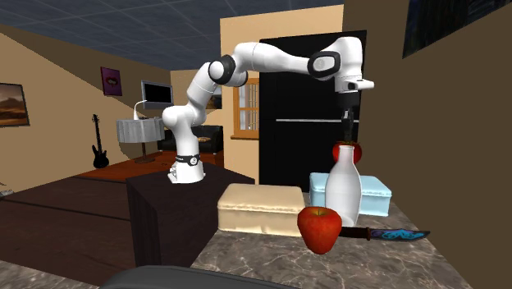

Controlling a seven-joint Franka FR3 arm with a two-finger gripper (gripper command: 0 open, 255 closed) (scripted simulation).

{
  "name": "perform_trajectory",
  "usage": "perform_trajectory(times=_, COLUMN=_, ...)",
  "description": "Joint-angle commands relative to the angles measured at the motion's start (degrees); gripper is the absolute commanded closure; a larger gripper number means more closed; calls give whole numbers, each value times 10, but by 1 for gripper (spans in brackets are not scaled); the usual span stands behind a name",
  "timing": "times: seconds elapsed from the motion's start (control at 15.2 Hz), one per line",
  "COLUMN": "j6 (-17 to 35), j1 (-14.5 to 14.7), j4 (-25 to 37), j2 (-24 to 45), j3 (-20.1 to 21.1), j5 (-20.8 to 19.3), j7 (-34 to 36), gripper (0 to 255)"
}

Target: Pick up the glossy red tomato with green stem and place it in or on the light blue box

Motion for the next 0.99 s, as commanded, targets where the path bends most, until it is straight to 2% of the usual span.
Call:
perform_trajectory(times=0.0, j6=18, j1=0, j4=-19, j2=-2, j3=0, j5=0, j7=-1, gripper=255)
perform_trajectory(times=0.53, j6=79, j1=0, j4=-71, j2=8, j3=0, j5=2, j7=-5, gripper=255)
perform_trajectory(times=0.92, j6=79, j1=0, j4=-71, j2=8, j3=0, j5=2, j7=-5, gripper=255)
